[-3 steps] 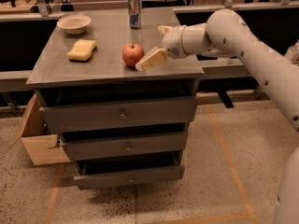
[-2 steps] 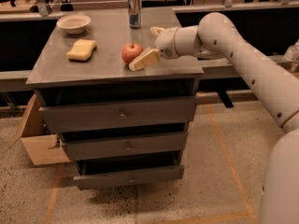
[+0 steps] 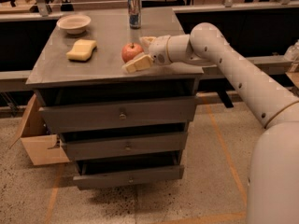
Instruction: Pick apple
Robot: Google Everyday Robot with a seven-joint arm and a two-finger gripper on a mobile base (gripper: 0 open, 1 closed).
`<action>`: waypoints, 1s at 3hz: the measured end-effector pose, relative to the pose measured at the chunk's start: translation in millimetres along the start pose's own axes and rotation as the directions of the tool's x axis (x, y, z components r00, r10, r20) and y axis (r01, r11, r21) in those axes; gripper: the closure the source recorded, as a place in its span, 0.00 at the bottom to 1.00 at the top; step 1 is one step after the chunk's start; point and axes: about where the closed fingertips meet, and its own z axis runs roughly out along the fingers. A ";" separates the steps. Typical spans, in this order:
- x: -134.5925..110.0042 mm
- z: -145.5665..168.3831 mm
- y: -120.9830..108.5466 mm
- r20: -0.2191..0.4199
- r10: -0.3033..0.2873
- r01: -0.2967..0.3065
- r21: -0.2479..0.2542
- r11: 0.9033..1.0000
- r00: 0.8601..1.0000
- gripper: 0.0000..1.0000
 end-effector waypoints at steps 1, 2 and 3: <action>3.2 3.7 2.7 0.038 0.014 -0.013 -0.015 1.000 0.999 0.39; -14.6 9.1 5.8 0.102 -0.018 0.022 -0.038 0.999 0.995 0.62; -51.8 8.6 5.7 0.165 -0.073 0.085 -0.068 0.994 0.984 0.87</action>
Offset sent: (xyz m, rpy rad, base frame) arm -0.0022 0.0206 0.0350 0.1421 -0.1138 0.1033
